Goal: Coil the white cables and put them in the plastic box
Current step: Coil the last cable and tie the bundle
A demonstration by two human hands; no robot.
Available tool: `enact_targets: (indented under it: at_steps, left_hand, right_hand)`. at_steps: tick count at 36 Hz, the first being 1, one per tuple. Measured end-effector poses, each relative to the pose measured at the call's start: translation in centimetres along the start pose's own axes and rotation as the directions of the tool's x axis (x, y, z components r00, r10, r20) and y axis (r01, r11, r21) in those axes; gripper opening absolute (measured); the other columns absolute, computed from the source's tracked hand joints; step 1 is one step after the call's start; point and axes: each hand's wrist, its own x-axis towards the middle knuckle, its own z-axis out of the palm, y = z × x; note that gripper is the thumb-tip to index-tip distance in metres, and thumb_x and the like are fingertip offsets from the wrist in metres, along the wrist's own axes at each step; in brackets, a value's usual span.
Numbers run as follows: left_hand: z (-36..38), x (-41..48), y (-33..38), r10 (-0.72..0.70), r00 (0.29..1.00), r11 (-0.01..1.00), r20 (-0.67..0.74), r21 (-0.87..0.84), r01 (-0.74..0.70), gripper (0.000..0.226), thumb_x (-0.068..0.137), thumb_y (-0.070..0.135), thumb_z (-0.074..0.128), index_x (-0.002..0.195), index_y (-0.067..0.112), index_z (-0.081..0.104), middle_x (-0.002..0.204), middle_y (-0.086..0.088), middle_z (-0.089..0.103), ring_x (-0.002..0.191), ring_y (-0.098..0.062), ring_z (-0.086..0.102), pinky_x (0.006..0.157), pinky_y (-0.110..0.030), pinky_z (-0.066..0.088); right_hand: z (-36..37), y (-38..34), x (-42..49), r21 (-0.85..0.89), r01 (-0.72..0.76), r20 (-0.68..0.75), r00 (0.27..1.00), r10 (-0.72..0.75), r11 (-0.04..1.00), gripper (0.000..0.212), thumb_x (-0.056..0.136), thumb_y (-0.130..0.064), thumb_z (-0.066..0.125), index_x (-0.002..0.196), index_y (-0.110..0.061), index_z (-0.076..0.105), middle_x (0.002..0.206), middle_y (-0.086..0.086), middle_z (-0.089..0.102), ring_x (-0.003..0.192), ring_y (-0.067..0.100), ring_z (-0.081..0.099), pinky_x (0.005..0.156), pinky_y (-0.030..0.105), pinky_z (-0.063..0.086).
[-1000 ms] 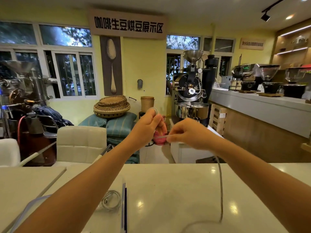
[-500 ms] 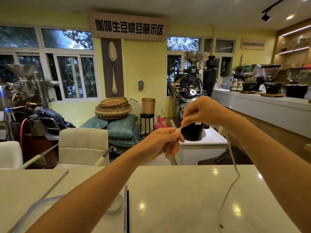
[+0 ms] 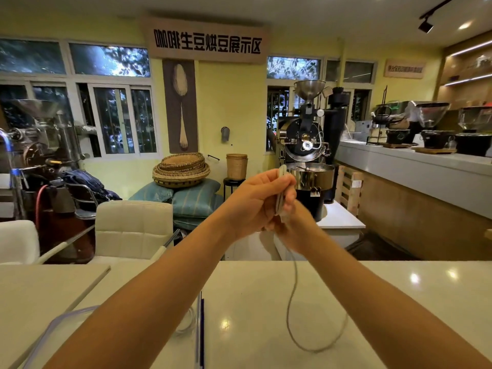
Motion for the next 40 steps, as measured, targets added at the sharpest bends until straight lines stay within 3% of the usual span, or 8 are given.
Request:
enact_targets:
  at_steps: [7,10,15,21,23,27,34,40]
  left_hand:
    - [-0.9,0.9,-0.3,0.076,0.973,0.997,-0.218,0.002,-0.077,0.026,0.096,0.009,0.034,0.077,0.009,0.052,0.051,0.003,0.061,0.046,-0.006,0.055,0.05,-0.014,0.049]
    - [-1.7,1.0,-0.5,0.127,0.943,0.982,-0.307,0.171,-0.077,0.022,0.095,0.01,0.038,0.078,0.011,0.051,0.051,0.005,0.063,0.048,-0.004,0.056,0.053,-0.013,0.049]
    - [-2.1,1.1,-1.1,0.301,0.909,0.785,-0.287,0.616,-0.066,0.027,0.093,0.005,0.043,0.07,0.018,0.046,0.061,0.0,0.06,0.057,-0.007,0.058,0.064,-0.017,0.049]
    - [-2.5,0.5,-1.3,0.332,0.914,0.634,-0.234,0.773,-0.033,0.02,0.093,0.006,0.045,0.073,0.009,0.045,0.067,-0.013,0.058,0.061,-0.01,0.062,0.063,-0.022,0.053]
    - [-2.8,0.3,-1.3,0.315,0.917,0.608,-0.244,0.794,0.003,0.014,0.093,0.008,0.045,0.079,0.006,0.046,0.07,-0.018,0.059,0.066,-0.019,0.063,0.067,-0.032,0.054]
    - [-3.0,-0.2,-1.3,0.274,0.933,0.586,-0.235,0.81,0.032,0.021,0.094,0.01,0.043,0.073,0.013,0.041,0.064,0.004,0.058,0.054,0.003,0.057,0.056,-0.008,0.047]
    - [-2.9,-1.3,-1.8,0.126,0.97,0.587,-0.206,0.804,0.095,0.028,0.095,0.011,0.039,0.07,0.021,0.039,0.064,0.004,0.057,0.05,0.004,0.054,0.059,-0.015,0.047]
    - [-2.5,-2.1,-2.5,0.005,0.986,0.613,-0.164,0.78,0.127,0.032,0.098,0.011,0.029,0.068,0.02,0.035,0.063,0.0,0.053,0.049,0.001,0.049,0.056,-0.012,0.042]
  right_hand:
    - [2.3,1.1,-2.0,-0.091,-0.155,0.081,0.983,0.162,0.984,0.032,0.097,-0.014,0.038,0.069,-0.012,0.054,0.043,-0.005,0.053,0.043,0.009,0.038,0.043,0.02,0.029]
    - [2.2,0.3,-2.5,-0.26,-0.162,0.096,0.977,0.192,0.952,0.031,0.096,-0.022,0.04,0.069,-0.019,0.056,0.045,-0.005,0.05,0.04,0.007,0.036,0.043,0.018,0.029]
    - [1.5,-1.2,-3.0,-0.504,-0.128,0.153,0.96,0.234,0.854,0.02,0.093,-0.023,0.047,0.082,-0.018,0.064,0.054,-0.001,0.043,0.043,0.006,0.034,0.043,0.016,0.028]
    - [0.2,-3.5,-2.8,-0.76,0.045,0.176,0.975,0.139,0.649,0.026,0.09,-0.018,0.053,0.104,-0.001,0.067,0.058,-0.004,0.047,0.048,0.003,0.039,0.045,0.01,0.032]
    - [-0.2,-4.4,-2.8,-0.809,0.073,0.17,0.979,0.113,0.584,0.023,0.089,-0.017,0.055,0.098,-0.002,0.068,0.057,-0.005,0.048,0.05,0.004,0.04,0.043,0.007,0.035]
    - [-0.9,-6.3,-2.6,-0.88,0.108,0.165,0.983,0.082,0.463,0.017,0.087,-0.023,0.056,0.08,-0.011,0.065,0.057,-0.006,0.049,0.048,0.003,0.039,0.041,0.005,0.036]
    - [-2.0,-8.7,-1.9,-0.933,0.201,0.198,0.979,-0.04,0.297,0.024,0.081,-0.026,0.064,0.088,-0.004,0.069,0.073,0.003,0.06,0.075,0.017,0.055,0.069,0.025,0.048]
    - [-2.2,-9.6,-1.5,-0.934,0.264,0.254,0.965,-0.07,0.241,0.023,0.078,-0.026,0.067,0.086,-0.005,0.069,0.063,-0.009,0.052,0.07,0.012,0.052,0.063,0.014,0.041]
